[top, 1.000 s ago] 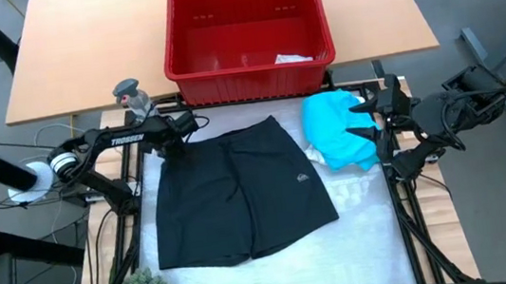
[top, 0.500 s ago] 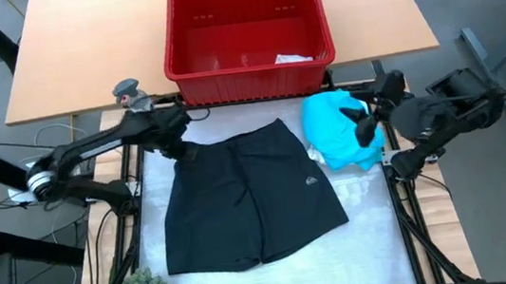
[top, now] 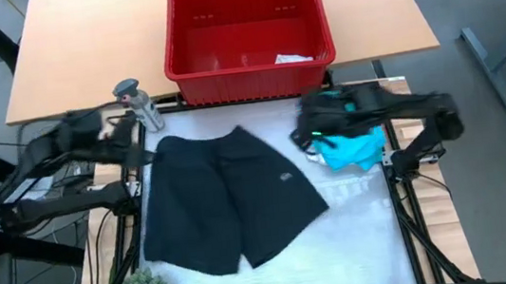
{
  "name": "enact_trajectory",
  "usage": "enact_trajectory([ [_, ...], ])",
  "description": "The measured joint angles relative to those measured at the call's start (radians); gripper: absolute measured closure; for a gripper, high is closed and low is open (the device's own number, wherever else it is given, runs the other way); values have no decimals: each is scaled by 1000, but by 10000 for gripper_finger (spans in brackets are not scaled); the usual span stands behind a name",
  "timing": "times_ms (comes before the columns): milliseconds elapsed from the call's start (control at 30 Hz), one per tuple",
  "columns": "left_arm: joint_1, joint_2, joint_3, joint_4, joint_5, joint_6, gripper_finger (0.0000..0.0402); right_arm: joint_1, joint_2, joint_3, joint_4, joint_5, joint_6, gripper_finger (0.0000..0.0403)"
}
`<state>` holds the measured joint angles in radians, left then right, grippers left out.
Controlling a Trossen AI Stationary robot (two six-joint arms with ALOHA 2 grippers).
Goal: Fold Laundry from Bin
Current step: Fold the black shorts
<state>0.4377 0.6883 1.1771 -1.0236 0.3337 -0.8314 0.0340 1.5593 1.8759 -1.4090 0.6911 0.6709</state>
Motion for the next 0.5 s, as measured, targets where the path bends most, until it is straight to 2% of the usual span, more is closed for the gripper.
enact_trajectory([
  [67,-3,-51,1,-30,21,-33,401,-54,55,0,115,-93,-157,148],
  [233,-3,-122,1,-190,5,-71,401,-194,178,0,462,-517,-517,148],
  [367,-3,-133,1,-305,-34,-66,401,-285,280,0,617,-784,-696,148],
  [500,-3,-132,1,-356,-58,-45,401,-354,395,0,715,-883,-720,148],
])
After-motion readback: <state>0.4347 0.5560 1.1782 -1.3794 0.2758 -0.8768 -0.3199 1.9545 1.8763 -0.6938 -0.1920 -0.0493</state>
